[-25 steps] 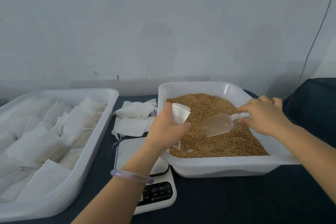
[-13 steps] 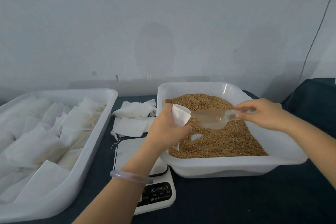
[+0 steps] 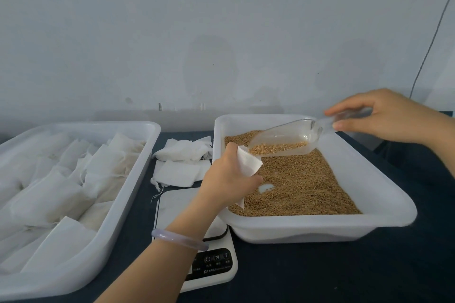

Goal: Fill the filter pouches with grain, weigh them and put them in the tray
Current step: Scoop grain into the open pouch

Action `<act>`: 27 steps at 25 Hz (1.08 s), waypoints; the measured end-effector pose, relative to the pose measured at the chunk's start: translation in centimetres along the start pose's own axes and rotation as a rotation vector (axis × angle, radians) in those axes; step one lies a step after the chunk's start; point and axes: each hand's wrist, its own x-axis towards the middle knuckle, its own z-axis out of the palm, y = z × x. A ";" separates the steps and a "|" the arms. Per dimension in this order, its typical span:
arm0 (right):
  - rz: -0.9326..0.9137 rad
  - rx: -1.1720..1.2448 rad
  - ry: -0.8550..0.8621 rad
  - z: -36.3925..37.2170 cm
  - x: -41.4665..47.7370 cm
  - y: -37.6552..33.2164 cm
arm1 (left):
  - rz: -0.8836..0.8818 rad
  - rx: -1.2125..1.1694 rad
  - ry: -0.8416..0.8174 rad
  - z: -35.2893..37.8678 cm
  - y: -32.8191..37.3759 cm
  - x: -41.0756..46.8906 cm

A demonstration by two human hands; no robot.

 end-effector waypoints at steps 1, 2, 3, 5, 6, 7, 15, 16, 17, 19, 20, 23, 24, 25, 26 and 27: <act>-0.019 -0.085 0.007 -0.2 0.1 -0.3 | 0.002 -0.004 0.001 0.0 0.0 0.0; -0.044 -0.167 0.018 -0.4 0.1 -0.7 | 0.002 -0.005 0.001 0.0 0.0 0.0; -0.072 -0.230 0.031 -0.5 0.2 -1.0 | 0.003 -0.002 0.000 0.0 -0.1 0.0; -0.112 -0.286 0.054 -0.7 0.1 -1.6 | 0.005 0.005 -0.003 0.0 -0.1 0.0; -0.124 -0.297 0.067 -0.7 0.1 -1.8 | 0.006 0.007 -0.003 0.0 -0.1 0.0; -0.132 -0.306 0.078 -0.7 0.1 -1.9 | 0.006 0.007 -0.004 0.1 -0.2 0.0; -0.152 -0.315 0.113 -0.7 0.0 -2.1 | 0.005 0.016 -0.006 0.1 -0.1 0.0; -0.145 -0.310 0.110 -0.6 0.0 -2.1 | 0.003 0.009 -0.007 0.1 -0.1 0.0; -0.137 -0.301 0.107 -0.6 0.0 -2.1 | 0.002 0.001 -0.008 0.1 -0.1 0.0; -0.122 -0.276 0.100 -0.5 0.0 -1.9 | 0.002 -0.005 -0.011 0.1 -0.1 0.0; -0.114 -0.262 0.093 -0.4 0.0 -1.8 | 0.001 -0.002 -0.011 0.1 -0.2 0.0; -0.060 -0.178 0.050 0.1 0.1 -1.2 | -0.005 0.004 -0.008 0.1 -0.2 0.0; -0.033 -0.125 0.027 0.4 0.1 -0.9 | -0.010 -0.011 -0.004 0.1 -0.2 0.0; -0.004 -0.060 0.001 0.8 0.0 -0.4 | -0.016 -0.036 0.003 0.1 -0.3 0.0; 0.032 0.016 -0.023 1.4 -0.3 0.0 | -0.022 -0.062 0.015 0.1 -0.3 0.0; 0.080 0.087 -0.035 2.1 -0.5 0.4 | -0.029 -0.084 0.026 0.1 -0.3 0.0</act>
